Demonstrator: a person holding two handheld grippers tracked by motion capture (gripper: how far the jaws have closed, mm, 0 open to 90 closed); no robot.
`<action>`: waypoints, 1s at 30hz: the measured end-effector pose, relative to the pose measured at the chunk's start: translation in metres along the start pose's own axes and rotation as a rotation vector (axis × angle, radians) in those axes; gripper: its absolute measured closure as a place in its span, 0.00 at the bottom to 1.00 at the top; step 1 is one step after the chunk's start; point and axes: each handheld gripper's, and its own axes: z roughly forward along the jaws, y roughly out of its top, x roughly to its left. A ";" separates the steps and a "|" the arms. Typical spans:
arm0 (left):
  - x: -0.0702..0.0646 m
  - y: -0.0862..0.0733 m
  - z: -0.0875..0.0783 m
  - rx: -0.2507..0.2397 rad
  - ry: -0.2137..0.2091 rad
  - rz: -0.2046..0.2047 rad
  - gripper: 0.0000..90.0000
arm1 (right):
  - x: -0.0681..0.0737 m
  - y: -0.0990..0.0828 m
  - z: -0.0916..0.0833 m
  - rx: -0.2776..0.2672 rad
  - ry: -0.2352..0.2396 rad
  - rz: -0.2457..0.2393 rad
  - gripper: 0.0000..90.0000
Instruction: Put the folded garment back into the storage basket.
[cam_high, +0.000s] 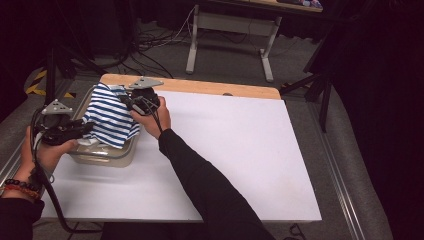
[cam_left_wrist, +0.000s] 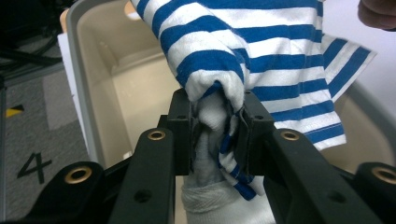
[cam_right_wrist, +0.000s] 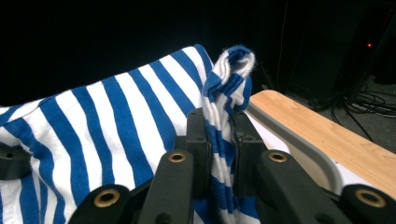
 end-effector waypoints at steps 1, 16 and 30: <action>0.001 -0.001 0.001 0.008 0.010 -0.007 0.79 | 0.001 -0.003 0.005 0.012 0.003 0.008 0.90; 0.000 -0.009 0.025 0.099 0.041 0.011 0.78 | 0.002 -0.021 0.020 0.087 -0.024 0.023 0.89; 0.001 -0.013 0.030 0.143 0.053 0.024 0.69 | 0.001 -0.030 0.016 0.118 -0.066 -0.008 0.75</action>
